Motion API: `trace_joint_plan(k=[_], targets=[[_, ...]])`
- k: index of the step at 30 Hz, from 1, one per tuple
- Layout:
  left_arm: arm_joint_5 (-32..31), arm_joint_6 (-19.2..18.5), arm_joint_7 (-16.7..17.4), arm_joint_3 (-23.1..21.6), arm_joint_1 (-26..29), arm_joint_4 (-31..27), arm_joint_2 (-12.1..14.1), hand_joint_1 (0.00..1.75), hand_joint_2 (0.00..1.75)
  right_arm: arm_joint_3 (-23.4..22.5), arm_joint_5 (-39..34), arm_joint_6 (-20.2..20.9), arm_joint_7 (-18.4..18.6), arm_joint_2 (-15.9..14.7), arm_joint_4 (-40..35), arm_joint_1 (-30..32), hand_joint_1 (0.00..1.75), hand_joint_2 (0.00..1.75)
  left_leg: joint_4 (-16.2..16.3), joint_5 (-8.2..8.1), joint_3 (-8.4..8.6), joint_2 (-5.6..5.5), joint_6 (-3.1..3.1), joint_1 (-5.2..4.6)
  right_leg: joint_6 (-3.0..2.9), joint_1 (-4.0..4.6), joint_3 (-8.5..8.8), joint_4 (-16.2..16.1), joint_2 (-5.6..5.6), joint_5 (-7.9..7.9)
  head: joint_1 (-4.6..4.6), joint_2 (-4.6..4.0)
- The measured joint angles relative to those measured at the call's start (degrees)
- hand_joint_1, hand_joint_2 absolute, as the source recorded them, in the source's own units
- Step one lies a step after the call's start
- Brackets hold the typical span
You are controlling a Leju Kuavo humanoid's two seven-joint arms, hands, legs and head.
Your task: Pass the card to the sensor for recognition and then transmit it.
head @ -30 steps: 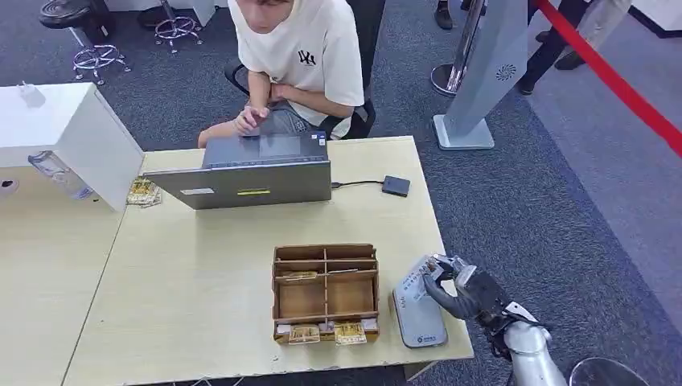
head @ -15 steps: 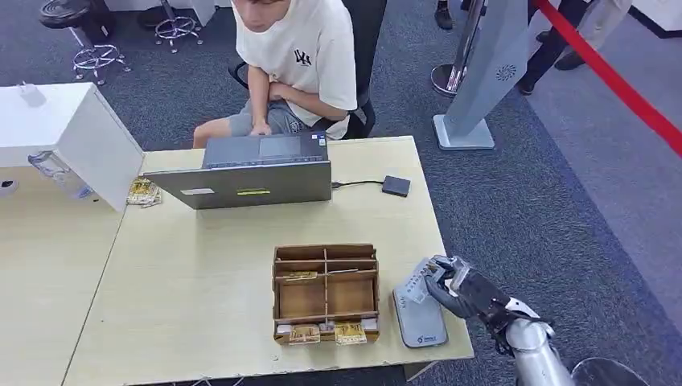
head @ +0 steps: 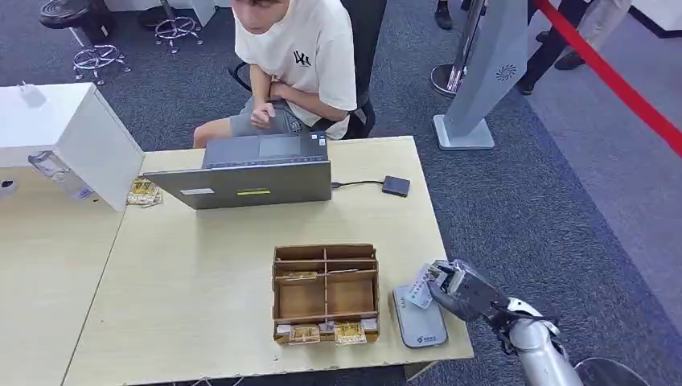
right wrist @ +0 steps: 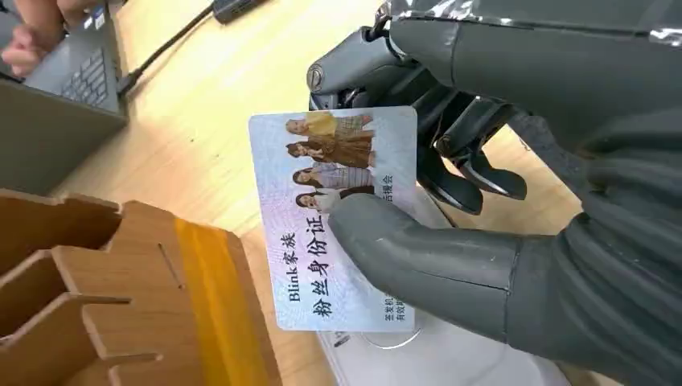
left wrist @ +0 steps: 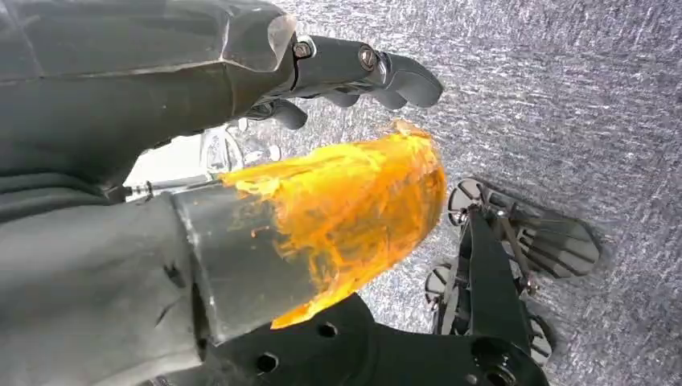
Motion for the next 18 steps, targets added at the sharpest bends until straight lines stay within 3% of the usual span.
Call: trace_joint_plan(k=[18], targets=[[2.3,0.1,-0.4,-0.5,0.0,0.0,0.2,0.00,0.00,3.6,3.2,-4.1,0.9,-1.5,2.6,-2.5,1.75,1.75,0.0,0.00,0.01,0.00,0.00,0.00,0.00,0.00,0.00,0.0,0.00,0.00,-0.02,0.00]])
